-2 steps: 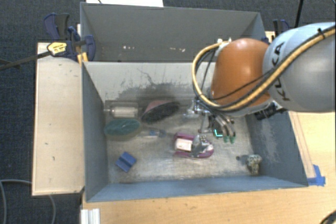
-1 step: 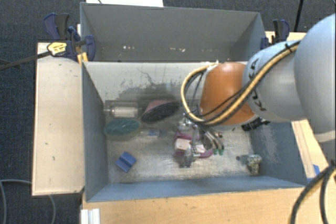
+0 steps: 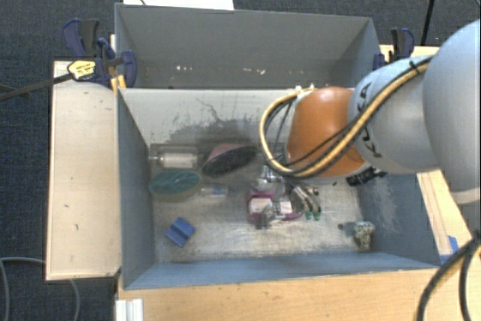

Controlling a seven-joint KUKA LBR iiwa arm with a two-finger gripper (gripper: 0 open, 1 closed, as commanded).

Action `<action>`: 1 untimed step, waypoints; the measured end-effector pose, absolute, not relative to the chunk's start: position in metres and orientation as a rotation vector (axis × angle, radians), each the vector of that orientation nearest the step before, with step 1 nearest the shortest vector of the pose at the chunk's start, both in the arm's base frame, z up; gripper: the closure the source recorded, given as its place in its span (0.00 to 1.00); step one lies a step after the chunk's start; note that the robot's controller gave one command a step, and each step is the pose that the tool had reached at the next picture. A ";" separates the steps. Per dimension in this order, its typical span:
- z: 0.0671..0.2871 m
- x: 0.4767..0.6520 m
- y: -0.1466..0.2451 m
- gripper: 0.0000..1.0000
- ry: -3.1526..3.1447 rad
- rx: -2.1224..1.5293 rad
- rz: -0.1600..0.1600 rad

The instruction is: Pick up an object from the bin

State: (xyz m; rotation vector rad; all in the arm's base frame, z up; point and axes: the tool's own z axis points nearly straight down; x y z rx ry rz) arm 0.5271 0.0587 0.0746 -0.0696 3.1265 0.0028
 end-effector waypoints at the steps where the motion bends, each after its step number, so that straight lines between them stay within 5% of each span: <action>1: 0.221 0.536 0.048 1.00 3.132 -0.017 0.002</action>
Offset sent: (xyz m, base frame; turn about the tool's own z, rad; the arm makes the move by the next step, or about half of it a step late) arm 0.0072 -0.0109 0.1427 0.0287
